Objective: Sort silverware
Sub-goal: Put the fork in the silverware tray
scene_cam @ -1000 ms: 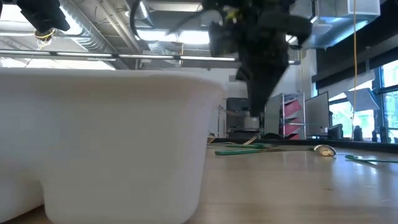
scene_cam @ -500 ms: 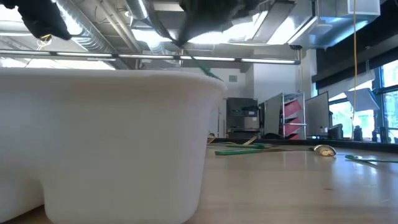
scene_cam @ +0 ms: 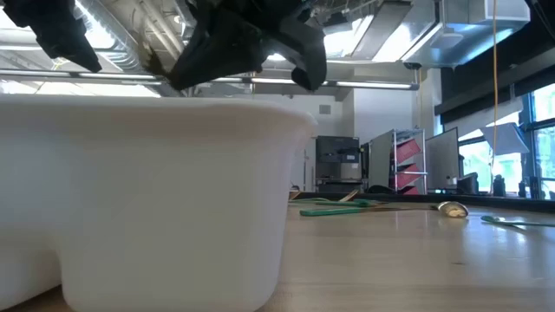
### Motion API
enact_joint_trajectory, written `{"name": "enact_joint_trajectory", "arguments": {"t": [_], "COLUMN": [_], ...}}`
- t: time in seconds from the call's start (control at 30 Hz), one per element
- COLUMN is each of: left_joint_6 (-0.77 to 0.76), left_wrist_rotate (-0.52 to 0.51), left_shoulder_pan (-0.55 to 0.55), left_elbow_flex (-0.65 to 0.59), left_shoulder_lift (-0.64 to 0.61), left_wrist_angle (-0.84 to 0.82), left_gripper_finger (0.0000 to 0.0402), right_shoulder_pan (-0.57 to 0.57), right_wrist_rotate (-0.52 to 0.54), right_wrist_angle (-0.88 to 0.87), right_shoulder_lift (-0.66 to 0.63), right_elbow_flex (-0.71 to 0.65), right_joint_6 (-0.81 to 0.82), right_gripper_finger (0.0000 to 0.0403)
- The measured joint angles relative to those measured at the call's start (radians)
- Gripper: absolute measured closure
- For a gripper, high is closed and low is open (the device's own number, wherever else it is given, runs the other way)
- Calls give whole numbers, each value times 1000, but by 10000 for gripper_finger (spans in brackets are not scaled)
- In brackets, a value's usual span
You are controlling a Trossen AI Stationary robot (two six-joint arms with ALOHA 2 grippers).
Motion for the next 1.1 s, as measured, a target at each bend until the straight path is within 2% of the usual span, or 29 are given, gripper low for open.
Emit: {"name": "enact_joint_trajectory", "arguments": {"t": [0.37, 0.77, 0.9, 1.1], "left_joint_6": [4, 4, 4, 5], "left_wrist_rotate": [1, 1, 2, 2], "left_shoulder_pan": [9, 9, 9, 9], "left_elbow_flex": [0, 0, 0, 0], "left_shoulder_lift": [0, 0, 0, 0], "left_wrist_angle": [1, 9, 9, 7], "left_gripper_finger": [295, 295, 295, 295], "right_shoulder_pan": [72, 72, 72, 70], "right_wrist_rotate": [36, -41, -47, -1], "right_wrist_angle": [145, 267, 197, -50], "right_shoulder_lift": [30, 54, 142, 250], "right_elbow_flex": [-1, 18, 129, 317], "right_joint_6": [-73, -73, -95, -126], "right_gripper_finger": [403, 403, 403, 403]}}
